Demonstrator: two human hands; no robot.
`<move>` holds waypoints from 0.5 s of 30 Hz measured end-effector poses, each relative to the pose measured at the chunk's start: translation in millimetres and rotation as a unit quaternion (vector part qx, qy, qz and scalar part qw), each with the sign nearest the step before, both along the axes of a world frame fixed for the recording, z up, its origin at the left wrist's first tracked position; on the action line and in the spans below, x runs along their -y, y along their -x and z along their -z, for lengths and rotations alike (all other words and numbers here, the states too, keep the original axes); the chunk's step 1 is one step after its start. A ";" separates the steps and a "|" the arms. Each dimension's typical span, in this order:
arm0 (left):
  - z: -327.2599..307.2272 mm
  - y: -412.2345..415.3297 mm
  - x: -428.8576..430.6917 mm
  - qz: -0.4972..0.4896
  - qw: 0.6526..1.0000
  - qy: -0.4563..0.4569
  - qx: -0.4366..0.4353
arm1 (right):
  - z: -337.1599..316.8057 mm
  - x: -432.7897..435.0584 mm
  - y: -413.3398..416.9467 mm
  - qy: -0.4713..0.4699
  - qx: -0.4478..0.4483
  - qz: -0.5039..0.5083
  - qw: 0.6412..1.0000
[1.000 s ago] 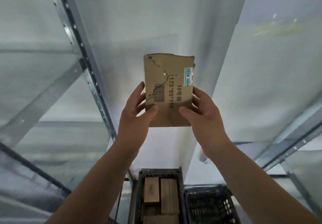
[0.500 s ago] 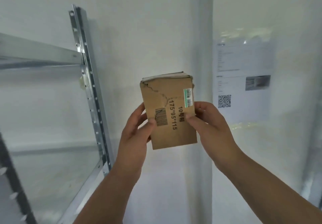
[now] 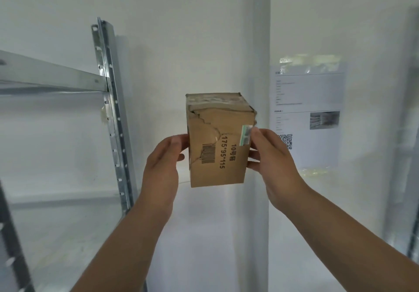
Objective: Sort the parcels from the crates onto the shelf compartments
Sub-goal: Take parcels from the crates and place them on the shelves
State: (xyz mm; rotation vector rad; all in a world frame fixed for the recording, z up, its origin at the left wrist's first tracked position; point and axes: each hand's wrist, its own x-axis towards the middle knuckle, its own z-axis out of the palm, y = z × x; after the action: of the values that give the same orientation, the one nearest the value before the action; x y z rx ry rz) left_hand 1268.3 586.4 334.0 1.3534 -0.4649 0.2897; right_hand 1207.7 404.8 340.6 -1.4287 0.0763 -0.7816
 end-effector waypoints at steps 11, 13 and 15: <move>13.6 -3.7 1.1 0.028 0.998 0.017 -0.044 | 3.4 13.1 -3.3 -0.047 -0.024 -0.011 0.999; 15.7 -2.1 1.9 0.030 0.999 0.007 -0.037 | 6.0 14.2 -3.4 -0.053 -0.035 -0.029 0.998; 16.5 -1.3 2.6 0.028 0.999 0.005 -0.023 | 9.4 14.5 -2.8 -0.055 -0.038 -0.036 0.997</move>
State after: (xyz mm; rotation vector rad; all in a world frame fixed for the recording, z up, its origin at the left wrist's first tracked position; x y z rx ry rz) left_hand 1269.6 583.8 317.5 1.3326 -0.4616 0.2155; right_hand 1210.5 390.2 331.2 -1.3492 0.1247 -0.6538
